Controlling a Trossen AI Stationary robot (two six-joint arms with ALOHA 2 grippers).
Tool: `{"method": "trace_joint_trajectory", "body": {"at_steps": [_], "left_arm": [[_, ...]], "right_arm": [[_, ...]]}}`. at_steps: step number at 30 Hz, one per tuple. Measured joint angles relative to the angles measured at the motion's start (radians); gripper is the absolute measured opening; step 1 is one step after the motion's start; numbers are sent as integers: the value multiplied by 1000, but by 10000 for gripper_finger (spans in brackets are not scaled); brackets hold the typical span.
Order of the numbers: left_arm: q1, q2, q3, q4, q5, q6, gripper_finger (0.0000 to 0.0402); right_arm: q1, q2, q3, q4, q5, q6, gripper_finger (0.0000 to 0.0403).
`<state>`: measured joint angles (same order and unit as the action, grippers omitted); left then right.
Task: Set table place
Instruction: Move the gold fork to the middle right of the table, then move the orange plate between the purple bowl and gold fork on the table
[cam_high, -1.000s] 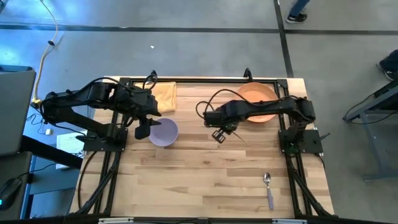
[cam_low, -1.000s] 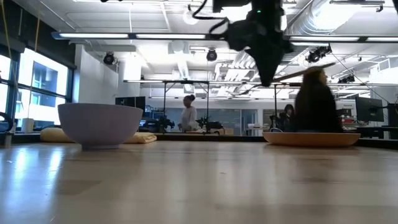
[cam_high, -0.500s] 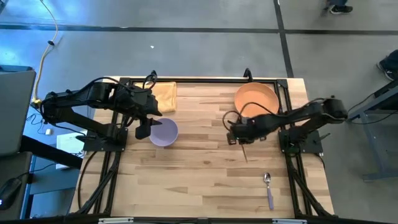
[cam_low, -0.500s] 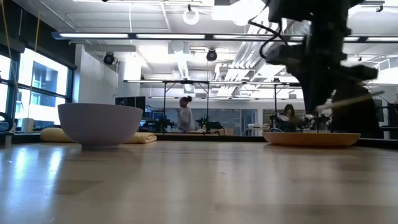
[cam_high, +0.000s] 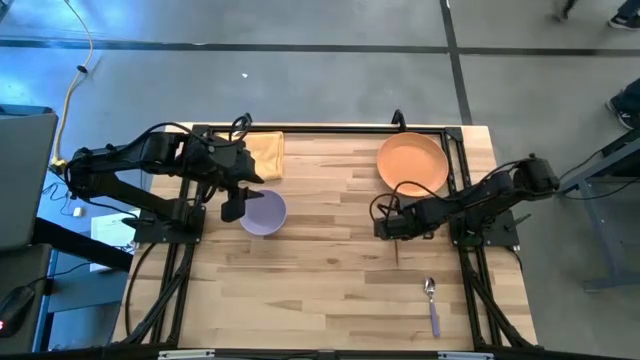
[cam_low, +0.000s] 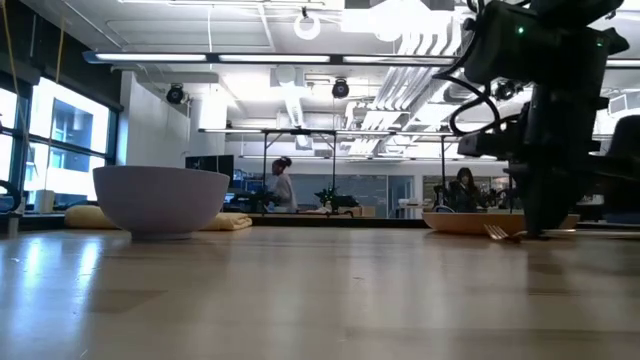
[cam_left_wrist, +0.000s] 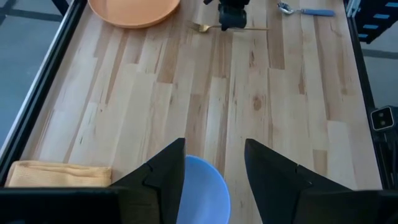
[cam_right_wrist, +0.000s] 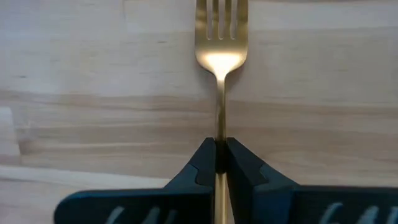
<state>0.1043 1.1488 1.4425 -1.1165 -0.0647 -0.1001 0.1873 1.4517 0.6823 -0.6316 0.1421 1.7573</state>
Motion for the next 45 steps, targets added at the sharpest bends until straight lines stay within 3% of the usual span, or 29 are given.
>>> {"method": "trace_joint_trajectory", "body": {"at_steps": [8, 26, 30, 33, 38, 42, 45], "left_arm": [[0, 0, 0, 0, 0, -2, 154], [0, 0, 0, -1, 0, -2, 154], [0, 0, 0, -1, 0, -2, 154], [0, 0, 0, -1, 0, -1, 154], [0, 0, 0, -1, 0, 14, 154], [0, 0, 0, -1, 0, 14, 154], [0, 0, 0, 0, 0, 14, 154]], "right_arm": [[-2, 0, -7, 7, 5, -9, 5], [-4, 0, -7, -10, 2, -11, 73], [-24, -33, 18, -104, -109, -10, 75], [-43, -90, 57, -157, -133, -54, 76], [-84, -201, 160, -274, -44, -125, 76], [-138, -255, 225, -385, 117, -282, 76], [-232, -266, 242, -397, 106, -444, 76]]}}
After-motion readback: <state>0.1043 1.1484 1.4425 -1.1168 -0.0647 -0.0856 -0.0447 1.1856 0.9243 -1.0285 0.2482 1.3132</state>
